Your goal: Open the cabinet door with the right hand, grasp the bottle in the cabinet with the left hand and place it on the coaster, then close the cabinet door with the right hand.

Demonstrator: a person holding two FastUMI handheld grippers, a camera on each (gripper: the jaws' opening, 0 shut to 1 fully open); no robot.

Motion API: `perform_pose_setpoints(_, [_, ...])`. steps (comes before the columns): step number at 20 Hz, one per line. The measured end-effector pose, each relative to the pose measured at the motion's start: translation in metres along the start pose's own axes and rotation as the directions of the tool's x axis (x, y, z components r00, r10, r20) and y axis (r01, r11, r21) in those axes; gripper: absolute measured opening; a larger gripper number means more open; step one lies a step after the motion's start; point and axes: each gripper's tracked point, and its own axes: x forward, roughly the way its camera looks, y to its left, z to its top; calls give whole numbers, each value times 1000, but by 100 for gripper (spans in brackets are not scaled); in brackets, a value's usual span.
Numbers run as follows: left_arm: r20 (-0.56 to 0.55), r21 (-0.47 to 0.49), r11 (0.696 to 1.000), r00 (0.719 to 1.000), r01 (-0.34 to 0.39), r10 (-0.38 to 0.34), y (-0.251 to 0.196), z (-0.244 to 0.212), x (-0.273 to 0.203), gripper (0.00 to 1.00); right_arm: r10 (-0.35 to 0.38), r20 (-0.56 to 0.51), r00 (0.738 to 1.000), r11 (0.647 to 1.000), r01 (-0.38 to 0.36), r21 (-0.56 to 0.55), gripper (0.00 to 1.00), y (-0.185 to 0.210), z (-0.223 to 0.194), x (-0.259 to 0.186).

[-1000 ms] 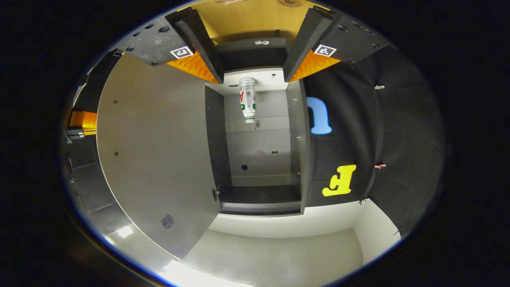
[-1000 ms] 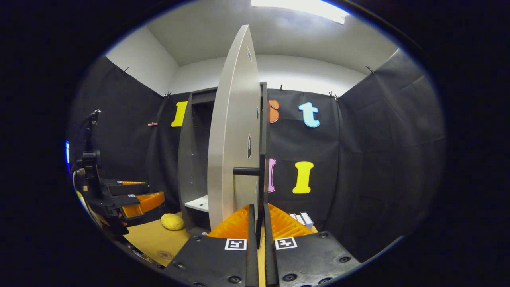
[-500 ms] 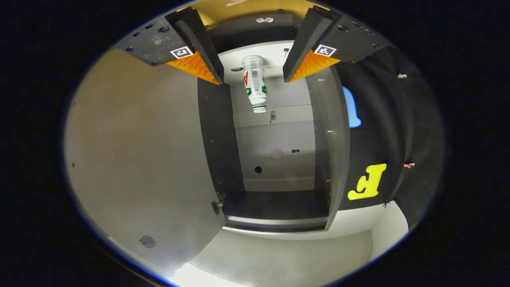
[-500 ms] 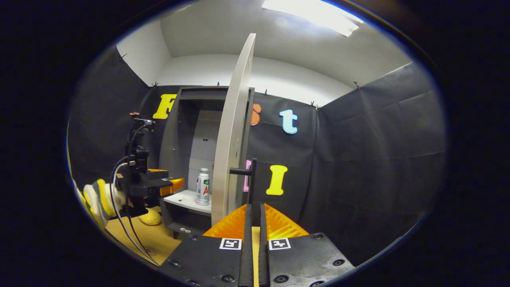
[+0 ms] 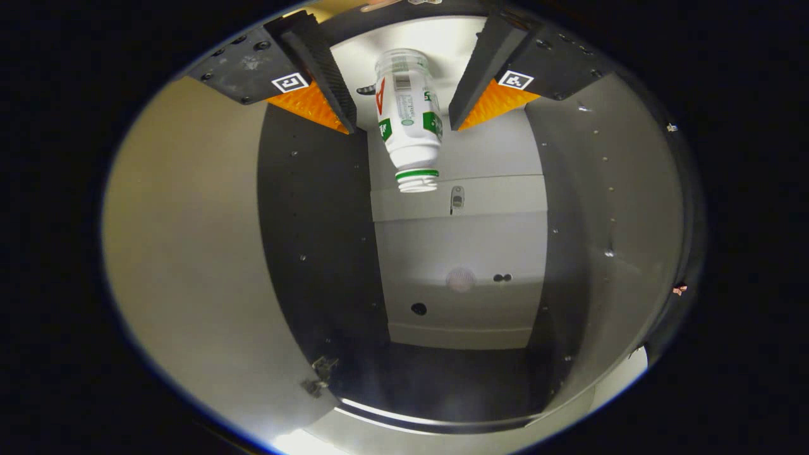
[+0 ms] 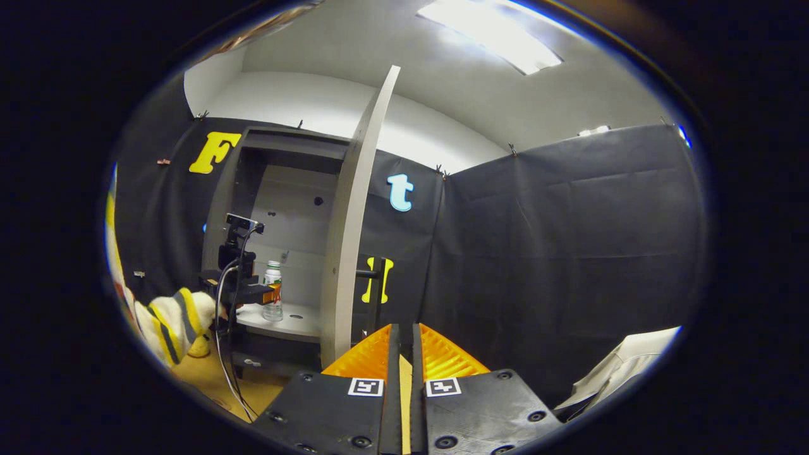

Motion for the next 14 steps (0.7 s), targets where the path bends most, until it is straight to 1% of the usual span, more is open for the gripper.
perform_pose_setpoints(4, [-37, -34, 999, 999, -4, 3, 9, -18, 28, 93, -50, 11, 999, 998, 50, -40, 10, 11, 9, -1])
perform_pose_setpoints(7, [-47, -33, 999, 999, 14, -16, 10, -24, 39, 93, -67, 16, 998, 997, 68, -36, 10, 18, 14, 2])
perform_pose_setpoints(9, [-44, -19, 999, 999, 29, -30, 9, -24, 48, 91, -81, 15, 997, 996, 82, -36, 10, 20, 13, 4])
perform_pose_setpoints(10, [-44, -13, 1000, 999, 27, -28, 10, -25, 53, 89, -86, 15, 996, 995, 87, -42, 10, 20, 12, 4])
perform_pose_setpoints(12, [-44, -17, 999, 998, 33, -34, 10, -25, 56, 81, -83, 14, 996, 996, 84, -44, 10, 20, 14, 1])
perform_pose_setpoints(14, [-45, -32, 998, 998, 52, -53, 9, -25, 55, 77, -70, 24, 997, 997, 71, -39, 10, 20, 17, 0])
